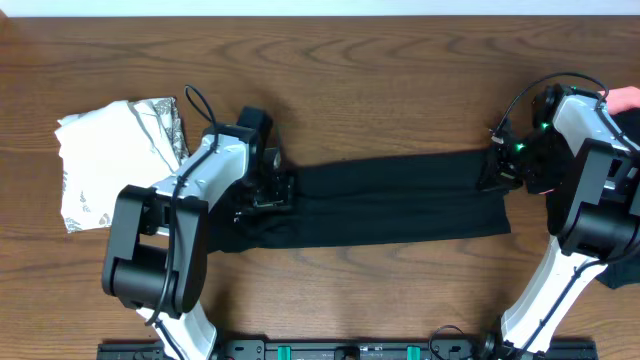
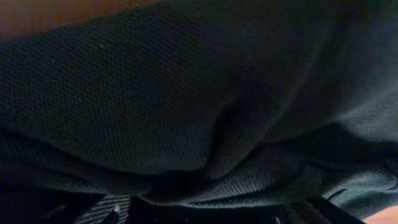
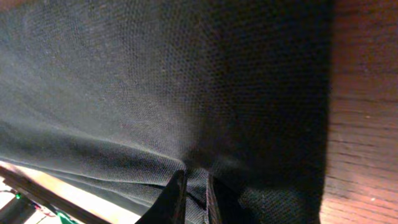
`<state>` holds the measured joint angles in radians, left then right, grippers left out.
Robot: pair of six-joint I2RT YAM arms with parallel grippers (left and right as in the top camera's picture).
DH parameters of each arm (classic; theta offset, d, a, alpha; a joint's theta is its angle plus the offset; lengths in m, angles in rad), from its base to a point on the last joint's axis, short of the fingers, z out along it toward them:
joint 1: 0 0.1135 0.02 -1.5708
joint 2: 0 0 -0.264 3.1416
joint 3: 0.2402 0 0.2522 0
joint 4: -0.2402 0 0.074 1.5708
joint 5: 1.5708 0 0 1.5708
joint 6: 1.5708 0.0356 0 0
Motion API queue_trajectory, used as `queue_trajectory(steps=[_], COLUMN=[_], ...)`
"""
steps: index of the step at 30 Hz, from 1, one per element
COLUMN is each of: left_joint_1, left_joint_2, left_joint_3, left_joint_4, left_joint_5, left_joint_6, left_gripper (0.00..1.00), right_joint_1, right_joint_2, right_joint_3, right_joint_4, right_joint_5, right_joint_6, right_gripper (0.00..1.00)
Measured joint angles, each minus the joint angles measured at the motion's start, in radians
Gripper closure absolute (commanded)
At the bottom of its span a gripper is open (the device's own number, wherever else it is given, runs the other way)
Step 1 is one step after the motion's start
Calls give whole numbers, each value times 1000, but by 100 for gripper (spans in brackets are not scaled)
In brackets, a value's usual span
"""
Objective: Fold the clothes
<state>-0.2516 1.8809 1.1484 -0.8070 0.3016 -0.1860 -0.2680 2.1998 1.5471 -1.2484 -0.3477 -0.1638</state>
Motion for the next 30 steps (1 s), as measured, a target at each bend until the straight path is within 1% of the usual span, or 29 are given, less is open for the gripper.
queue_trajectory(steps=[5, 9, 13, 16, 17, 18, 22, 27, 30], left_joint_1=[-54, -79, -84, -86, -87, -90, -93, -92, -87], left_joint_2=[-6, -7, -7, -7, -7, -7, -3, -5, -44], left_joint_3=[0, 0, 0, 0, 2, 5, 30, 85, 105], left_joint_4=[67, 81, 88, 96, 97, 97, 79, 2, -18], left_joint_5=[-42, -81, -95, -95, -92, -91, -88, -100, -105], left_joint_6=[32, 49, 56, 60, 61, 62, 68, 79, 79], left_gripper=[25, 24, 24, 13, 9, 1, 2, 2, 2], right_joint_1=[-1, -5, -17, -35, -42, -48, -62, -63, -63], right_joint_2=[-2, -2, -2, -7, -8, -8, -8, -8, -8], right_joint_3=[0, 0, 0, 0, 0, 0, 0, 0, 0], right_joint_4=[-2, -11, -30, -31, -32, -31, -30, -29, -28], right_joint_5=[8, 24, 72, 105, 116, 124, 148, 158, 159], right_joint_6=[0, 11, 55, 84, 89, 95, 106, 109, 109], right_gripper=[89, 89, 89, 89, 89, 89, 89, 89, 89])
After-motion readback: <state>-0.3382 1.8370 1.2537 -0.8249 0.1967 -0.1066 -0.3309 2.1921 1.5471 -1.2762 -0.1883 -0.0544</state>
